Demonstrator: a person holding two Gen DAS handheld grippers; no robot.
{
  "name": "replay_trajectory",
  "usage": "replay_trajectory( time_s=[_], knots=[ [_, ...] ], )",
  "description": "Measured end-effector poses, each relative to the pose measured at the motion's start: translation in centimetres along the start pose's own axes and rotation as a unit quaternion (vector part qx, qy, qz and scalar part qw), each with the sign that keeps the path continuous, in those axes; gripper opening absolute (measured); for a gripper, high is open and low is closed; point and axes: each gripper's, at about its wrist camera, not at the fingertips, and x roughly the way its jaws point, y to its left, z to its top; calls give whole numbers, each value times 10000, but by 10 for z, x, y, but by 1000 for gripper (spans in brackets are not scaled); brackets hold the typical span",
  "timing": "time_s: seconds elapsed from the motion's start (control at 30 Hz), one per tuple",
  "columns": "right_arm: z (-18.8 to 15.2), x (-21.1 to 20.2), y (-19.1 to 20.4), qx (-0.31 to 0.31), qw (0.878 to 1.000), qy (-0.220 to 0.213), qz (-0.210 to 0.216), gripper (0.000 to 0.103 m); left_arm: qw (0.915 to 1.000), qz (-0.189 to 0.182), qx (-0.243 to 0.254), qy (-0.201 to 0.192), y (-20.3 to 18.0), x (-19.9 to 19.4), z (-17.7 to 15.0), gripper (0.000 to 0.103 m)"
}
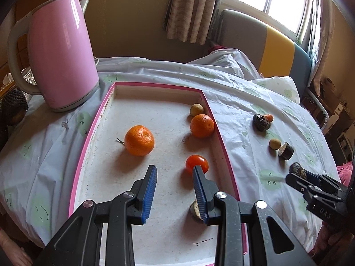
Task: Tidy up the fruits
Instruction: 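Carry the dark mushroom into the tray and open the right gripper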
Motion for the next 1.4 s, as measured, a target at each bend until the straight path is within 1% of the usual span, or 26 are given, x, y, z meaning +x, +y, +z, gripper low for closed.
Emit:
replay_trajectory(
  time_s=[0.13, 0.3, 0.5, 0.63, 0.83, 1.0, 1.1, 1.2, 1.4],
  knots=[
    [15, 13, 40, -285, 9978, 131, 588, 45, 9999, 47, -71, -75, 6, -4, -1, 34],
    [31, 31, 81, -551, 9924, 305, 1055, 45, 9997, 123, -176, -152, 15, -9, 0, 34],
    [44, 54, 116, -718, 9877, 456, 1311, 46, 9992, 202, -297, -190, 25, -13, -2, 32],
    [47, 59, 122, -557, 9878, 453, 1380, 47, 9988, 235, -388, -188, 32, -13, -2, 32],
    [41, 49, 112, -463, 9901, 350, 1279, 49, 9987, 220, -408, -200, 32, -14, -2, 32],
    [33, 36, 93, -339, 9938, 194, 1044, 49, 9991, 185, -313, -202, 24, -15, -1, 33],
    [27, 28, 79, -217, 9957, 103, 891, 49, 9994, 149, -234, -229, 19, -16, -1, 33],
    [22, 22, 64, -47, 9972, 64, 749, 51, 9996, 95, -80, -258, 10, -17, -1, 33],
    [13, 14, 38, 243, 9986, 6, 479, 52, 9997, -9, 136, -208, -6, -15, -2, 33]
  ],
)
